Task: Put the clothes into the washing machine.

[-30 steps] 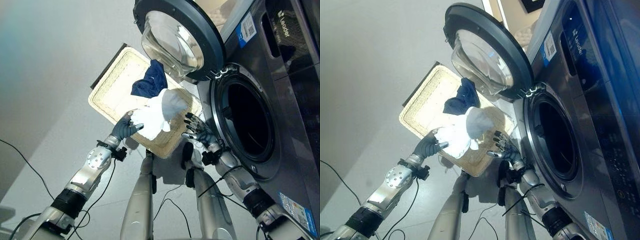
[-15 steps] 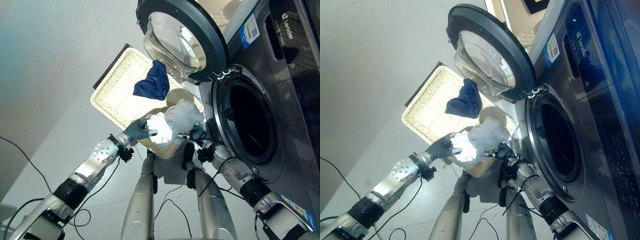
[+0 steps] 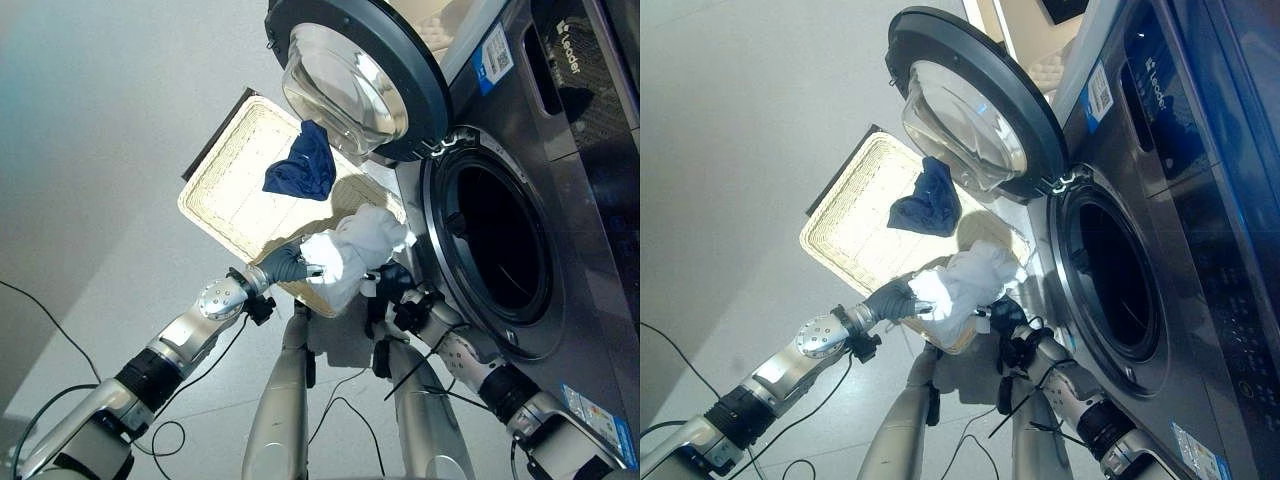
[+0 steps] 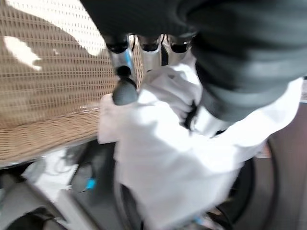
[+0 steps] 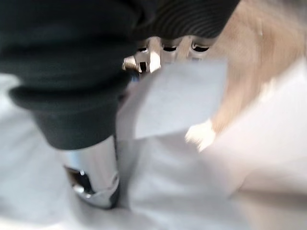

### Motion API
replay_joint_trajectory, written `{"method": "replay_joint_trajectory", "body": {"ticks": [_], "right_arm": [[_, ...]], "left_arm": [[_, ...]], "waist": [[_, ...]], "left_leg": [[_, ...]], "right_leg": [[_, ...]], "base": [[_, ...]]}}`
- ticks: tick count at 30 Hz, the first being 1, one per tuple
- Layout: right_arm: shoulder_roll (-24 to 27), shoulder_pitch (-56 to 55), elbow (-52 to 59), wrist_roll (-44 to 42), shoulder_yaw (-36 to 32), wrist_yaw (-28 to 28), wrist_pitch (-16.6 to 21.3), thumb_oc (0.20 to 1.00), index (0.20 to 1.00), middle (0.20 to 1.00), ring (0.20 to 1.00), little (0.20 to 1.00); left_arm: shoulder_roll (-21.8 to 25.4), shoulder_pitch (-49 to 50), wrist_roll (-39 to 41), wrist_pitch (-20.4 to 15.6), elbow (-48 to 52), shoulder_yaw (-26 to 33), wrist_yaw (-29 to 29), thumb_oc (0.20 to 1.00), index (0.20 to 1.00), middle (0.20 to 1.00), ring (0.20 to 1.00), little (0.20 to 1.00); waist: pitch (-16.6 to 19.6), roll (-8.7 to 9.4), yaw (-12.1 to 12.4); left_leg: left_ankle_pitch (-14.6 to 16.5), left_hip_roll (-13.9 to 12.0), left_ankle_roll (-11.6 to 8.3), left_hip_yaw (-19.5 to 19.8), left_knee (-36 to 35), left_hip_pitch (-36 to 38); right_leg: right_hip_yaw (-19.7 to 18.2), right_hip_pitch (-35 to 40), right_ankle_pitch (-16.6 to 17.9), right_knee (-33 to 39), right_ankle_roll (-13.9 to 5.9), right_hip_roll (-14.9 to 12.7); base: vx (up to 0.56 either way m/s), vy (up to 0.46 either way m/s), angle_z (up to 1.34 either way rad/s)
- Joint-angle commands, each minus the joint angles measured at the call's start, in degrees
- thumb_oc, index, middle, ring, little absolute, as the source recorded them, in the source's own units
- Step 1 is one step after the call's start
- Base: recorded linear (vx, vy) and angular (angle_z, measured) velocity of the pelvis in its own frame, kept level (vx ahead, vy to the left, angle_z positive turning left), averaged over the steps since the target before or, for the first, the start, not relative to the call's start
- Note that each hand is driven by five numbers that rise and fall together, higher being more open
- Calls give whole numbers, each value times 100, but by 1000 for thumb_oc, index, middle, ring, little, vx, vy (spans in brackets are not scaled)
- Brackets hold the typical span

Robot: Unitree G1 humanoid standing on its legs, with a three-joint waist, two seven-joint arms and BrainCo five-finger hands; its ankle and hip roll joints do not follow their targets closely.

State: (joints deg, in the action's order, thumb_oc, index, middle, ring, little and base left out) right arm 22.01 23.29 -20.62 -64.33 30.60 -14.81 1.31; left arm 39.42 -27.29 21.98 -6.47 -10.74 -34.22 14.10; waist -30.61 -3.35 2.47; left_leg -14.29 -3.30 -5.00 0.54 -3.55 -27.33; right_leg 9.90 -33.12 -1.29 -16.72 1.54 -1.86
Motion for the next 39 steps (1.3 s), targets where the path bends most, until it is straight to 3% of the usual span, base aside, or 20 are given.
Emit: {"method": "replay_joint_trajectory", "body": {"ticks": [1, 2, 3, 4, 11, 12, 13, 17, 18, 19, 24, 25, 29, 31, 33, 35, 36, 39], "right_arm": [[-377, 105, 485, -1251, 67, -791, 201, 699, 699, 699, 699, 699], [-396, 81, 479, -1451, 64, -862, 212, 369, 369, 369, 369, 369], [-398, 80, 477, -1472, 62, -878, 209, 247, 247, 247, 247, 247], [-424, 52, 458, -1706, 67, -1001, 192, 200, 200, 200, 200, 200], [-460, 28, 404, -1498, 173, -1058, 407, 200, 200, 200, 200, 200], [-444, 8, 397, -1513, 180, -1085, 411, 200, 200, 200, 200, 200], [-427, 28, 374, -1528, 184, -1099, 428, 200, 200, 200, 200, 200], [-412, 98, 296, -1629, 185, -1098, 464, 200, 200, 200, 200, 200], [-388, 118, 213, -1820, 162, -1135, 470, 200, 200, 200, 200, 200], [-385, 121, 179, -1905, 151, -1148, 470, 200, 200, 200, 200, 200], [-489, 178, -163, -2577, -50, -996, 588, 200, 200, 200, 200, 200], [-497, 204, -190, -2623, -76, -967, 611, 200, 200, 200, 200, 200], [-652, 258, -663, -3421, -557, -365, 1072, 200, 200, 200, 200, 200], [-699, 251, -754, -3556, -692, -206, 1182, 200, 200, 200, 200, 200], [-729, 295, -1057, -3935, -1341, 404, 1473, 200, 200, 200, 200, 200], [-708, 371, -1155, -4115, -1594, 633, 1590, 200, 200, 200, 200, 200], [-619, 503, -1353, -4351, -2131, 1014, 1682, 200, 200, 200, 200, 200], [-348, 813, -1525, -4807, -2807, 1743, 2063, 200, 200, 200, 200, 200]], "left_arm": [[-74, -16, -208, 155, 118, -274, 228, 200, 200, 200, 200, 200], [-68, -19, -229, 269, 105, -317, 257, 200, 200, 200, 200, 200], [-69, -20, -239, 287, 104, -322, 258, 200, 200, 200, 200, 200], [-61, -31, -364, 334, 22, -406, 198, 200, 200, 200, 200, 200], [-5, -83, -827, 719, -199, -580, -126, 200, 200, 200, 200, 200], [3, -66, -978, 817, -227, -594, -278, 947, 947, 947, 947, 947], [33, -92, -1242, 863, -269, -643, -511, 1000, 1000, 1000, 1000, 1000], [157, -193, -1981, 814, -426, -747, -1279, 1000, 1000, 1000, 1000, 1000], [208, -235, -2126, 842, -497, -729, -1866, 1000, 1000, 1000, 1000, 1000], [215, -241, -2145, 860, -534, -708, -2089, 1000, 1000, 1000, 1000, 1000], [59, -121, -1879, 901, -853, -300, -3550, 1000, 1000, 1000, 1000, 1000], [43, -125, -1862, 889, -882, -256, -3613, 1000, 1000, 1000, 1000, 1000], [-342, 144, -1198, 745, -1343, 479, -4686, 1000, 1000, 1000, 1000, 1000], [-403, 196, -1176, 742, -1428, 618, -4865, 1000, 1000, 1000, 1000, 1000], [-515, 338, -1081, 708, -1686, 1058, -5089, 1000, 1000, 1000, 1000, 1000], [-516, 330, -1025, 695, -1771, 1175, -5111, 1000, 1000, 1000, 1000, 1000], [-524, 357, -959, 651, -1921, 1373, -5043, 1000, 1000, 1000, 1000, 1000], [-470, 301, -977, 642, -2052, 1521, -4945, 1000, 1000, 1000, 1000, 1000]], "waist": [[82, 59, -224], [82, 61, -233], [82, 62, -232], [82, 65, -248], [82, 96, -270], [82, 99, -267], [82, 106, -264], [82, 125, -258], [82, 127, -246], [82, 125, -241], [82, 108, -199], [82, 106, -196], [82, 51, -181], [82, 36, -180], [82, -24, -194], [82, -43, -198], [82, -76, -198], [82, -109, -193]], "left_leg": [[502, 592, 315, -376, 47, 286], [498, 592, 316, -380, 50, 272], [498, 591, 317, -382, 50, 270], [496, 587, 316, -381, 54, 250], [491, 585, 310, -344, 133, 112], [496, 583, 310, -333, 113, 145], [480, 577, 304, -330, 124, 101], [441, 553, 280, -326, 82, 58], [431, 541, 266, -333, 81, 26], [429, 539, 263, -333, 84, 16], [435, 532, 236, -303, 111, -61], [420, 532, 236, -302, 120, -103], [418, 528, 206, -300, 139, -175], [418, 530, 201, -304, 145, -191], [428, 524, 186, -342, 156, -222], [414, 522, 182, -358, 173, -274], [456, 519, 170, -381, 180, -246], [461, 515, 153, -409, 248, -343]], "right_leg": [[-185, 518, 941, 1280, -681, -100], [-195, 504, 952, 1288, -680, -95], [-198, 503, 953, 1290, -680, -94], [-212, 476, 962, 1288, -678, -81], [-246, 364, 974, 1260, -656, -42], [-240, 395, 952, 1262, -659, -38], [-233, 364, 965, 1259, -663, -36], [-221, 323, 963, 1263, -666, -9], [-198, 299, 970, 1271, -669, -15], [-188, 294, 972, 1275, -670, -20], [-132, 227, 946, 1243, -678, -45], [-129, 191, 967, 1243, -676, -46], [-115, 104, 934, 1183, -667, -52], [-119, 83, 930, 1169, -665, -51], [-141, 34, 901, 1117, -647, -38], [-153, -14, 919, 1106, -634, -31], [-152, 8, 862, 1071, -630, -33], [-142, -74, 862, 1007, -624, -35]], "base": [[21, -5, -16], [18, -8, -11], [23, -16, -8], [14, -10, -3], [23, -33, -1], [41, -54, -2], [56, -64, -4], [33, -57, -4], [45, -66, -5], [47, -66, -5], [36, -48, -2], [15, -36, 2], [43, -39, -1], [18, -9, -1], [66, -16, -5], [53, -16, -5], [72, -33, -3], [49, -45, -2]]}}
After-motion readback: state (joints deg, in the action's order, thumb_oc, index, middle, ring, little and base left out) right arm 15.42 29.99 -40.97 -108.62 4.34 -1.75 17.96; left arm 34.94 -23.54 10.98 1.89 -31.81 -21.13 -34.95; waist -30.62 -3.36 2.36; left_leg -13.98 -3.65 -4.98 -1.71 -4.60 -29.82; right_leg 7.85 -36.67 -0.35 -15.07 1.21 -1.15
